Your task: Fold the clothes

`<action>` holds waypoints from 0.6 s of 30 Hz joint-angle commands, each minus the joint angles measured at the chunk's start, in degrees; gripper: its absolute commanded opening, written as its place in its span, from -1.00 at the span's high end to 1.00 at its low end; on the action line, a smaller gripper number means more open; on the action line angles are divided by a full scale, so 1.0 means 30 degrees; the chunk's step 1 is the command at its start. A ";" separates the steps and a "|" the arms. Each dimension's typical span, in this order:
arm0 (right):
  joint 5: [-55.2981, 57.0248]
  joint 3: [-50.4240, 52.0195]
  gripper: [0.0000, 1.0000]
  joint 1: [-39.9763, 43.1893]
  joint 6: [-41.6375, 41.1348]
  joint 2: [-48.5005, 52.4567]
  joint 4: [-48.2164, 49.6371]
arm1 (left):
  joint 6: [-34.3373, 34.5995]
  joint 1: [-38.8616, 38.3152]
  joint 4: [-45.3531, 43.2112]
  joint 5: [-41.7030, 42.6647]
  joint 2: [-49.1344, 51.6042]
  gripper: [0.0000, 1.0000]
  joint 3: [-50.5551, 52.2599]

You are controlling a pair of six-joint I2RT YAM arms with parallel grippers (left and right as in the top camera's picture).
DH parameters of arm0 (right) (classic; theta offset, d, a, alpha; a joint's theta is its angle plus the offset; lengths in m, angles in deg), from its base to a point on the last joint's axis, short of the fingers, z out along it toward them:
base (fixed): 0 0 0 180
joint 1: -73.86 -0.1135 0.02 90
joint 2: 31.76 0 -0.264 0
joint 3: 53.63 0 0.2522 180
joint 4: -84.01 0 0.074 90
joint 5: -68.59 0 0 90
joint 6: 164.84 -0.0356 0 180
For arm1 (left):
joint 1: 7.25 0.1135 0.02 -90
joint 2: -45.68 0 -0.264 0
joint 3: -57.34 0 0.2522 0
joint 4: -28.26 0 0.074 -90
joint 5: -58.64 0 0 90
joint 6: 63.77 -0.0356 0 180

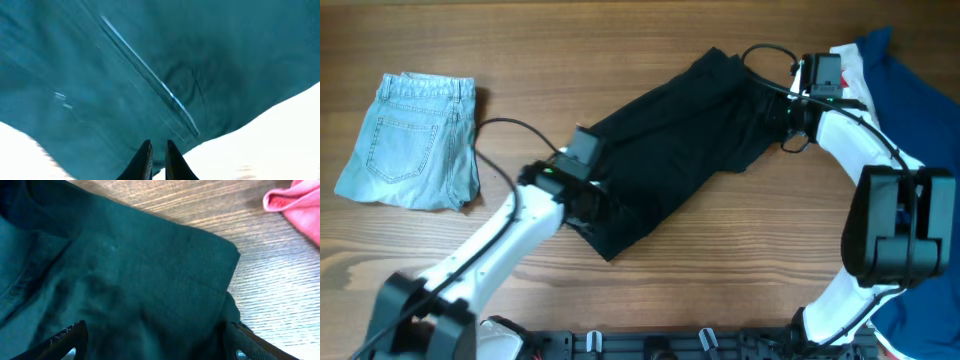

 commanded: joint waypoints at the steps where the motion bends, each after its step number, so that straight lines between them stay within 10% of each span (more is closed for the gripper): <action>1: -0.0466 -0.0182 -0.58 -0.0117 -0.0780 0.0831 -0.0087 | 0.1421 -0.1348 -0.0488 0.0393 0.1865 0.81 0.0168; 8: -0.0437 -0.0182 0.84 -0.0109 -0.1013 0.1195 -0.3096 | 0.1909 -0.1661 -0.1056 -0.0058 0.4291 0.77 0.0168; 18: 0.2251 -0.0182 0.91 -0.0117 -0.2375 0.1188 -1.3049 | 0.1756 0.0831 0.1953 -0.4459 0.4823 0.63 0.0168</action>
